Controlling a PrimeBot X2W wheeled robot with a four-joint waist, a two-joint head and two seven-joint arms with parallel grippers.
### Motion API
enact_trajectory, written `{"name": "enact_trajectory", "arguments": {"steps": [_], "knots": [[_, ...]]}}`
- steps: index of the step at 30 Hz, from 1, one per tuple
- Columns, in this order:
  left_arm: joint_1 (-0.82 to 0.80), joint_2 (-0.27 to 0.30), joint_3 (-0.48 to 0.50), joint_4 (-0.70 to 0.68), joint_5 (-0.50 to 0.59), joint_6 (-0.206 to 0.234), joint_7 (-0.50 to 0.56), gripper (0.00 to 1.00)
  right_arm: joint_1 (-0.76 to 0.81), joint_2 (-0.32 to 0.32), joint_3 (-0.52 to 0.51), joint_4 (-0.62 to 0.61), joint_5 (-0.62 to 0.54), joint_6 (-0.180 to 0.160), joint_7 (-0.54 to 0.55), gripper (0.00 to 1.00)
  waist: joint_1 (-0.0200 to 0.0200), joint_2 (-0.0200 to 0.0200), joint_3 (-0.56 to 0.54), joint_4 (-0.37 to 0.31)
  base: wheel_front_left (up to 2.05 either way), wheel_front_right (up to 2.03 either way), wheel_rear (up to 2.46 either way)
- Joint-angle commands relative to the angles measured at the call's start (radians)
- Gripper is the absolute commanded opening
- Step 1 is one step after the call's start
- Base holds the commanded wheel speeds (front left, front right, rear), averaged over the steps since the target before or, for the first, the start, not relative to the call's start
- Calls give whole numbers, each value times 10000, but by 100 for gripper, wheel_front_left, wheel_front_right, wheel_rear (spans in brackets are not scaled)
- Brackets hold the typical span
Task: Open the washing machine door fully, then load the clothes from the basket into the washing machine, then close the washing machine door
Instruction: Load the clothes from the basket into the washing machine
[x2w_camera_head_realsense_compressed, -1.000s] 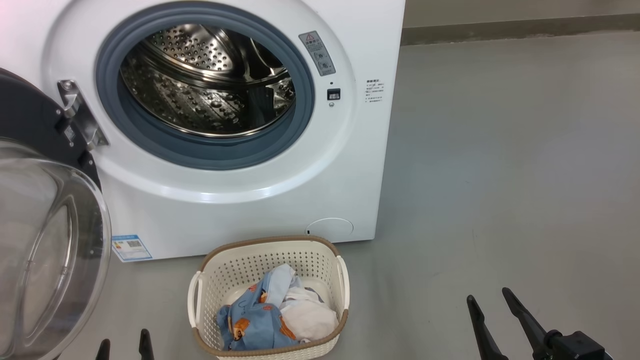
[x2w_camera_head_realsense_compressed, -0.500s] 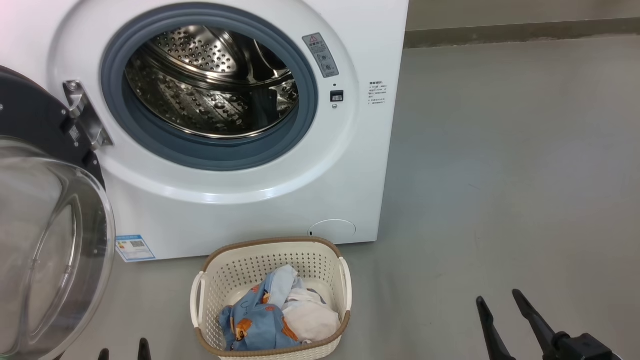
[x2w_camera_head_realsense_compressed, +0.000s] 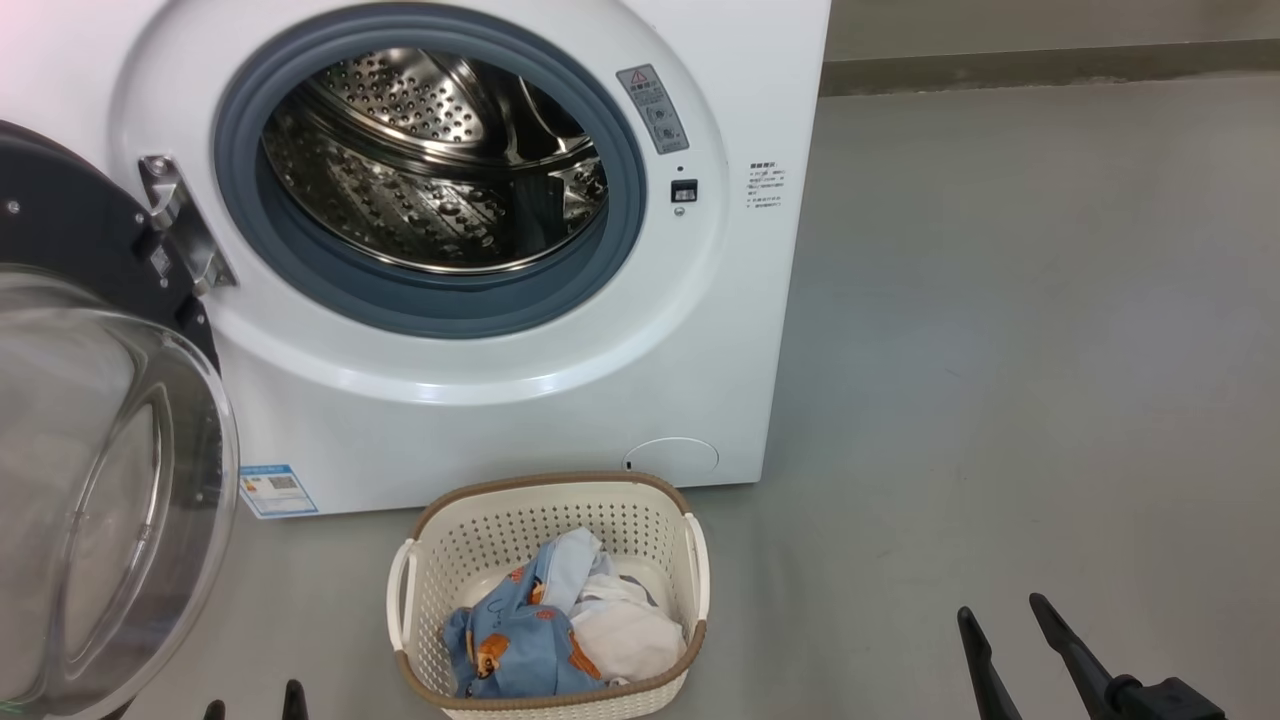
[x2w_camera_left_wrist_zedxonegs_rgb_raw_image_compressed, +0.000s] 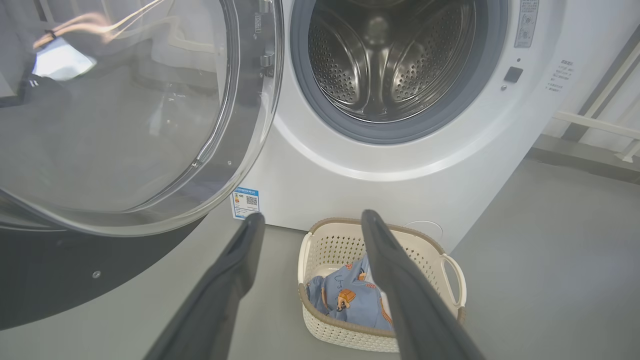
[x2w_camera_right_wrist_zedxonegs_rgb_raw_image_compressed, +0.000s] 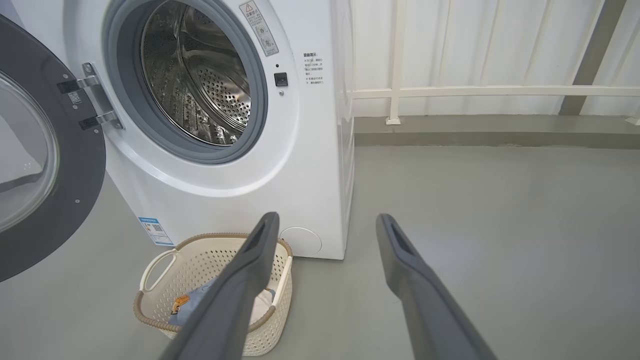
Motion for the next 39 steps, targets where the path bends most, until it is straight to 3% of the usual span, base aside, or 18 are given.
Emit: {"name": "enact_trajectory", "arguments": {"steps": [1, 16, 23, 39], "knots": [[-166, 38, 292, -262, 101, -3, -91, 100, -197, -65, 220, -210, -79, 62, -120, 100, 0, 0, 20, 5, 0, 0, 0], [-255, 38, 324, -90, 321, -196, -91, 100, -230, -18, 285, -189, -8, 62, -120, 100, 0, 0, 197, 4, 76, -107, 31], [-302, 38, 223, -85, 307, -27, -91, 100, -270, 8, 294, -194, 19, 62, -120, 100, 0, 0, 302, 24, 129, -137, 8], [-288, 37, 38, -220, 278, -21, -91, 100, -361, 71, 352, -149, 59, 62, -120, 100, 0, 0, 452, -18, 16, -16, 0]]}}
